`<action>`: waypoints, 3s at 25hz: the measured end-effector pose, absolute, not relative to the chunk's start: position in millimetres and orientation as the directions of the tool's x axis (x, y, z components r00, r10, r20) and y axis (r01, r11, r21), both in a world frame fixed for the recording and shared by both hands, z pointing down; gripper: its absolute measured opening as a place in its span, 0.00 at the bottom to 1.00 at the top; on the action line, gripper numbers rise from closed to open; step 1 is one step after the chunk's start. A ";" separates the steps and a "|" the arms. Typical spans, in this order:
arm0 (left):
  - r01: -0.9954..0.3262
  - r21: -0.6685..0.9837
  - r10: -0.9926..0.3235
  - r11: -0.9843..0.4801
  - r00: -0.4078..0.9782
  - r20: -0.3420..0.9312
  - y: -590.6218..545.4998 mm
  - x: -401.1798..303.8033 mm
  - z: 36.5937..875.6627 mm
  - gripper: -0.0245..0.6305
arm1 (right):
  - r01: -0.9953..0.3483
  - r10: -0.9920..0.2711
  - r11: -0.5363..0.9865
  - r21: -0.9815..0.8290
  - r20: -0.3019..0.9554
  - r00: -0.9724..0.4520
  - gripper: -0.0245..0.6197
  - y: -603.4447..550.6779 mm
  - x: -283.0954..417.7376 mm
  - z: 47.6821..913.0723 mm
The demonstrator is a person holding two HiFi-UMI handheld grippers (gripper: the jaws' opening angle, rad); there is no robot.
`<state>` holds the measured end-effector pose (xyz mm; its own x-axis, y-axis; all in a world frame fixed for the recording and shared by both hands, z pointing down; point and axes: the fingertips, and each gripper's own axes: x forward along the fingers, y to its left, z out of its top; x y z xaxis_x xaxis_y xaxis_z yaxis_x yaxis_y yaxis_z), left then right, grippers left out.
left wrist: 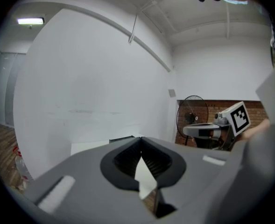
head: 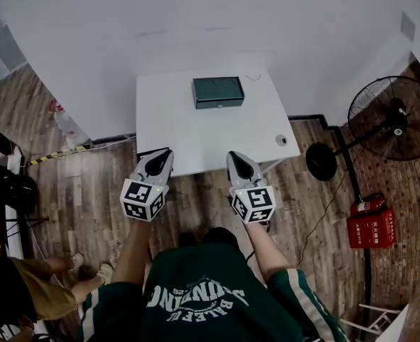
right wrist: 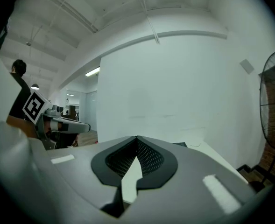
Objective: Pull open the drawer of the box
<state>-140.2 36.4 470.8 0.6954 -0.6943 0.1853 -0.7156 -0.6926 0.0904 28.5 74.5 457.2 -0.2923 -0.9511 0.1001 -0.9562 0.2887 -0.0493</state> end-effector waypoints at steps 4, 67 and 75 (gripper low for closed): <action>-0.693 0.101 -0.671 -0.714 0.718 0.184 23.3 -132.4 472.6 0.12 | -0.961 -0.954 0.269 -0.060 0.121 -0.274 0.04 65.0 32.0 462.6; -0.801 0.201 -0.699 -0.564 0.593 0.400 -214.4 -89.3 553.8 0.12 | -0.955 -0.726 0.079 -0.285 0.640 -0.251 0.21 -241.5 125.9 715.3; -0.829 0.202 -0.708 -0.521 0.552 0.439 -212.5 -115.2 567.1 0.12 | -0.950 -0.691 -0.018 -0.313 0.690 -0.215 0.21 -262.3 135.1 748.3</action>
<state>-115.2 -212.5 567.1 0.5523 -0.7084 0.4395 -0.8292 -0.5212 0.2019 135.1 -262.3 748.3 -0.2148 -0.6912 0.6900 -0.9495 -0.0176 -0.3132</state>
